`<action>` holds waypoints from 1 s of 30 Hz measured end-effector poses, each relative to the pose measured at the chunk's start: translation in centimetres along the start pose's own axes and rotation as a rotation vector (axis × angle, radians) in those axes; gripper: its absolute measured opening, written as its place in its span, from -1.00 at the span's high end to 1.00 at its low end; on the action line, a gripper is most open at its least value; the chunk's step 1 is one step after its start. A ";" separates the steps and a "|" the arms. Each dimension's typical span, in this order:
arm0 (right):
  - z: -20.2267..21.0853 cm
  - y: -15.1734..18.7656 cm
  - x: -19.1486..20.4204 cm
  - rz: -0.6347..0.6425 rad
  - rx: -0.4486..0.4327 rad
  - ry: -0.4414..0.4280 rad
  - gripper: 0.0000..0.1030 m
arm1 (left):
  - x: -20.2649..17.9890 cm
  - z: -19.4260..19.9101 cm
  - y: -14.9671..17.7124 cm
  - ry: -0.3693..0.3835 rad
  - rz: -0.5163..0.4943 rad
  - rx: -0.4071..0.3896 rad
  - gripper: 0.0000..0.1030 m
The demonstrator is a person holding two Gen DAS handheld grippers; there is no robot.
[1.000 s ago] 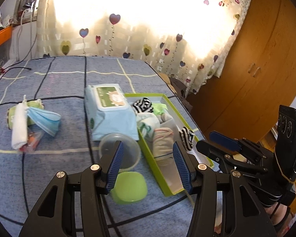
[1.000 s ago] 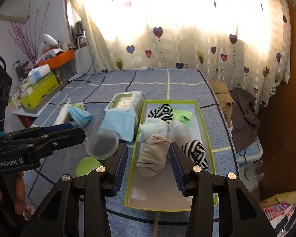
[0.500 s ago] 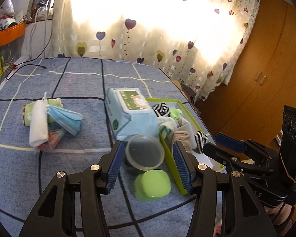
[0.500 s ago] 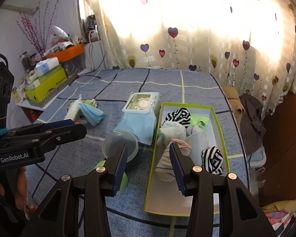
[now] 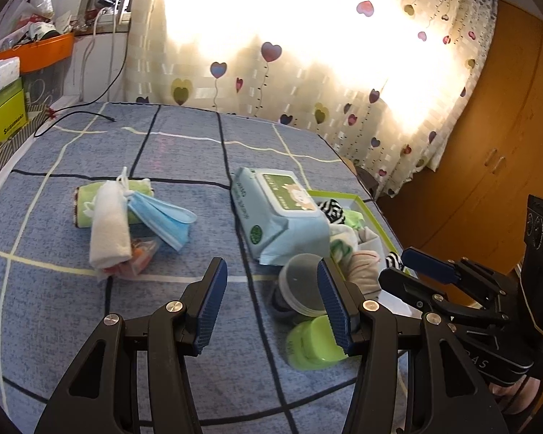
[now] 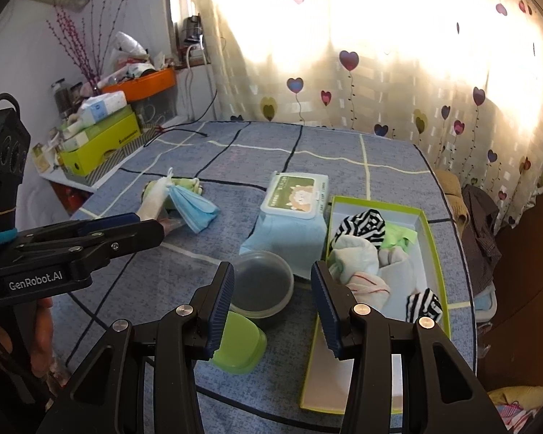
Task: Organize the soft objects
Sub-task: 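Move both grippers toward the white rolled cloth and blue face mask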
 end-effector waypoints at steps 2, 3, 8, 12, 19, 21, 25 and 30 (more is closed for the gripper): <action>-0.3 -0.3 0.4 0.008 0.003 -0.004 0.16 | 0.6 0.0 0.0 -0.010 0.010 -0.002 -0.03; -0.4 -0.4 0.6 0.013 0.005 -0.006 0.16 | 0.9 0.0 0.0 -0.014 0.015 -0.003 -0.03; -1.6 -1.0 1.6 0.034 0.018 -0.021 0.16 | 2.8 -0.1 0.0 -0.045 0.050 -0.008 -0.03; -2.5 -1.6 2.3 0.050 0.030 -0.038 0.16 | 4.4 -0.1 -0.2 -0.064 0.079 -0.013 -0.03; -3.5 -2.8 3.2 0.074 0.039 -0.050 0.16 | 7.2 -0.4 -0.6 -0.083 0.135 -0.014 -0.03; -3.8 -3.0 3.4 0.079 0.043 -0.055 0.16 | 7.7 -0.5 -0.6 -0.088 0.144 -0.016 -0.03; -4.3 -3.3 3.8 0.091 0.051 -0.060 0.16 | 8.6 -0.7 -0.8 -0.096 0.161 -0.017 -0.03; -4.9 -3.7 4.1 0.101 0.062 -0.059 0.16 | 9.9 -1.0 -0.9 -0.105 0.186 -0.014 -0.03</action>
Point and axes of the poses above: each gripper's, at about its wrist camera, not at the fingertips, and z roughly against the way its jaws point, x to its left, y to its underside, the point moved 4 cm from there along -z, roughly the way its jaws point, and after that the axes turned 14 degrees about x, right-handed, at the moved point
